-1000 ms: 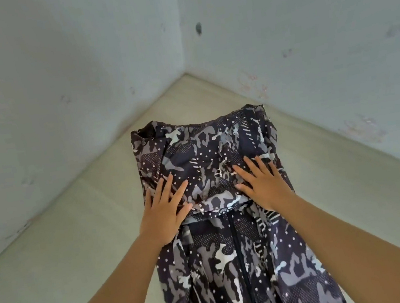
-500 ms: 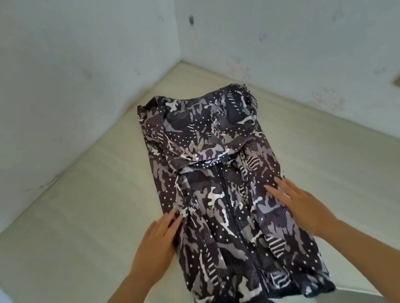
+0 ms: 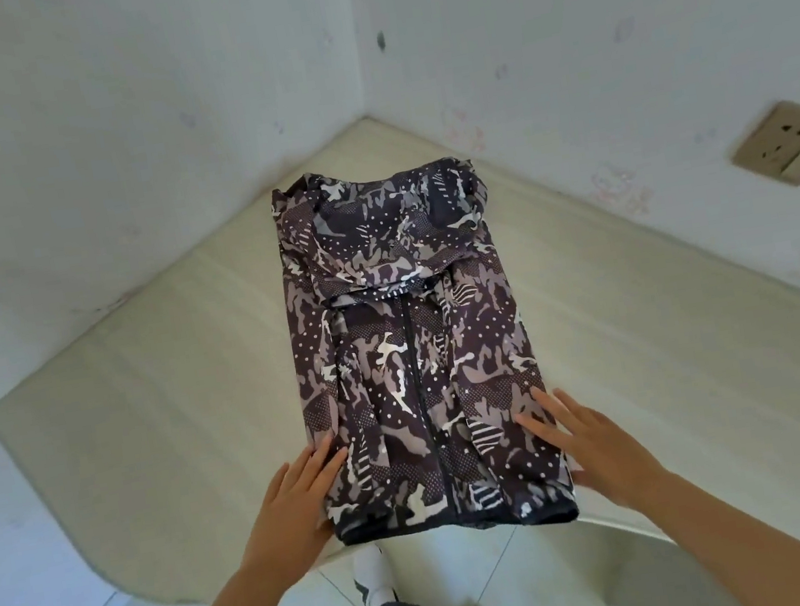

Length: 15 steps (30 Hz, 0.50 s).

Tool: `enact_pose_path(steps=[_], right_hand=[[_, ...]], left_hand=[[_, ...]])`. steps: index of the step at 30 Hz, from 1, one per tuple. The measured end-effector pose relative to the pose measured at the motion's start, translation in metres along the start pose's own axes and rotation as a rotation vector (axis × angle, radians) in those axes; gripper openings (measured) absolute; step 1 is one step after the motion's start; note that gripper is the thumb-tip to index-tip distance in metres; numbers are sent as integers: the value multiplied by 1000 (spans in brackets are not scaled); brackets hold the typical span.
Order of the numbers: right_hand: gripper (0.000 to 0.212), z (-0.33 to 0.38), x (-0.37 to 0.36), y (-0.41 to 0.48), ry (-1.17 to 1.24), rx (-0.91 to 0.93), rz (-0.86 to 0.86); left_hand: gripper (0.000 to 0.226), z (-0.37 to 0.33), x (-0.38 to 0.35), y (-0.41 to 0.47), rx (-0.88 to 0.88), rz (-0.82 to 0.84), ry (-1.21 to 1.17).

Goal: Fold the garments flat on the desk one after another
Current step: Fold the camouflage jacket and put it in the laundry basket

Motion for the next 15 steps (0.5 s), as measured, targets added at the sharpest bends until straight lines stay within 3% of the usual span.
enact_pose_path(steps=[7, 11, 14, 15], right_hand=[[90, 10, 6, 6, 41, 46, -46], [63, 3, 16, 14, 522, -36, -138], [20, -7, 42, 23, 909, -205, -285], [44, -8, 54, 28, 1000, -240, -323]], left_hand=[[76, -11, 7, 9, 101, -71, -154], [49, -5, 36, 17, 100, -27, -528], [7, -5, 71, 19, 324, 16, -920], [23, -1, 78, 24, 389, 3, -974]])
Point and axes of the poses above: each hand's wrist, its own y-axis towards the middle knuckle, its own x-axis out of the back of the hand, z = x × y, the point moved 3 cm from there along y, towards the middle knuckle, and after that the axes turned 3 degrees about z, right-handed, at the moved point
